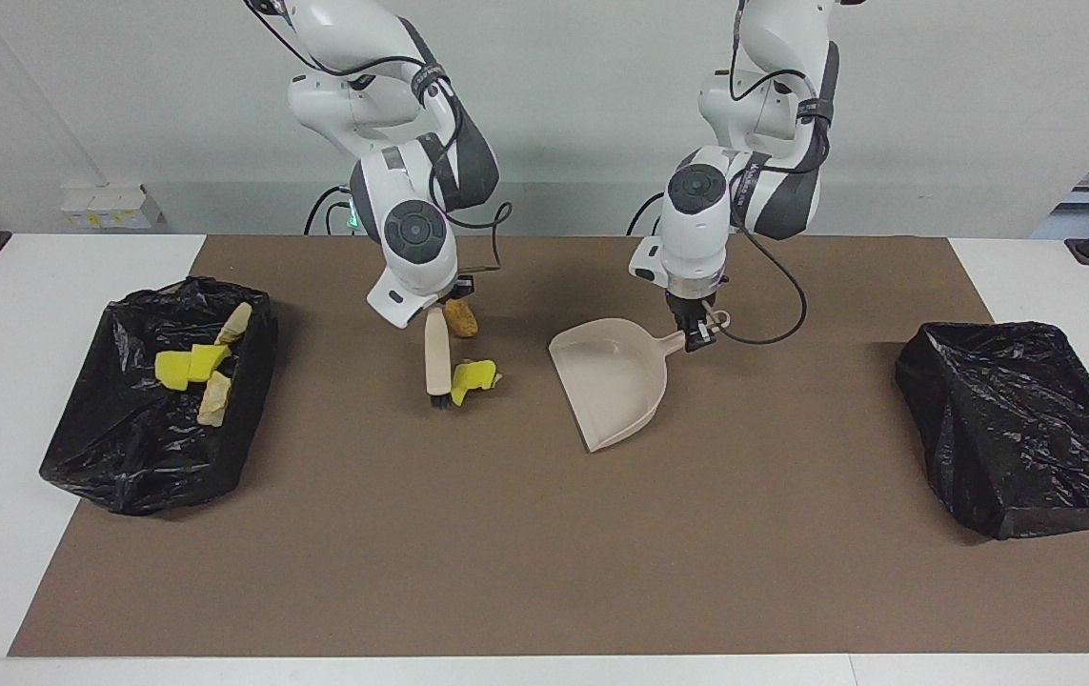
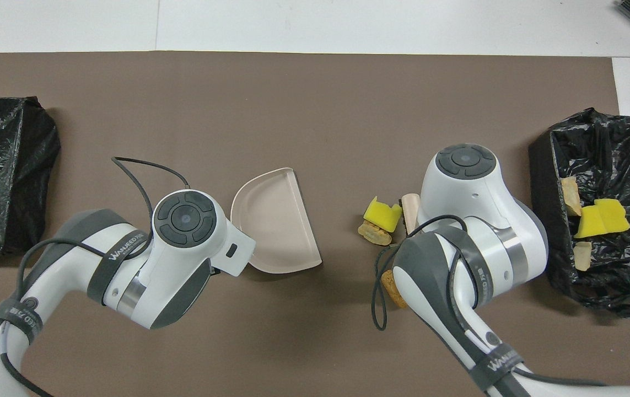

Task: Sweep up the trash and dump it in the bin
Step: 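Sweep the bread roll toward the dustpan with the right gripper's brush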

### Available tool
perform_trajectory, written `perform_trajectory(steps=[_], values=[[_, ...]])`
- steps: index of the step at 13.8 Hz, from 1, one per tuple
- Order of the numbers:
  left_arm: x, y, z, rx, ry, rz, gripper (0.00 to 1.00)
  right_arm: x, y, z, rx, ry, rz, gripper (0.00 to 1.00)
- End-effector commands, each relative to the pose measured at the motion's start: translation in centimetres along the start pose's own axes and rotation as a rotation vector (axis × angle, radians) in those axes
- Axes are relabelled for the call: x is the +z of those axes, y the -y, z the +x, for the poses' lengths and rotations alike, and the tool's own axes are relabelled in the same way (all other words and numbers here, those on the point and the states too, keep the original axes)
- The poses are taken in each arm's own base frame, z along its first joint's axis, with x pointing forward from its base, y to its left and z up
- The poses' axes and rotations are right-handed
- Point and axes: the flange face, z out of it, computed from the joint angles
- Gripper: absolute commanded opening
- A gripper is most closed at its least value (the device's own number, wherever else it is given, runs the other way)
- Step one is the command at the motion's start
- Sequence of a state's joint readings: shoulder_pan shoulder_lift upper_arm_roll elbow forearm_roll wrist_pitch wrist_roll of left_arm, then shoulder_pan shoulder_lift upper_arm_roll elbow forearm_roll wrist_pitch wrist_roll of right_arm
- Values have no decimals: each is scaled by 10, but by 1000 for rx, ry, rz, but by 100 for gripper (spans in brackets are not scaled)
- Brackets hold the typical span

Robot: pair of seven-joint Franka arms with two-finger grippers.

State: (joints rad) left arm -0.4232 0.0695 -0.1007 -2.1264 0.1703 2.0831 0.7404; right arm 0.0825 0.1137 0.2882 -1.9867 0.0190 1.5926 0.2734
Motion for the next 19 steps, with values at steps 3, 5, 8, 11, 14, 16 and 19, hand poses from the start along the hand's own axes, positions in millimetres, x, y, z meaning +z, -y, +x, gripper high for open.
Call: perform_trajectory(steps=[3,5,8,11,14,16,19], values=[[2,3,-4,11,8,18,0,64,-12,-65,139,-11,0,0],[2,3,-5,10,9,16,0,79,-6,-82,230,11,29,0],[2,3,-4,11,8,18,0,90,9,-95,384,18,104,0],[2,3,-5,11,9,16,0,91,43,-101,460,8,161,0],[2,3,-5,14,10,17,0,98,81,-95,508,-51,175,0],[3,4,-7,23,12,14,0,94,90,-79,508,-53,221,0],[4,8,-11,56,14,8,0,68,107,-53,512,-54,294,0]])
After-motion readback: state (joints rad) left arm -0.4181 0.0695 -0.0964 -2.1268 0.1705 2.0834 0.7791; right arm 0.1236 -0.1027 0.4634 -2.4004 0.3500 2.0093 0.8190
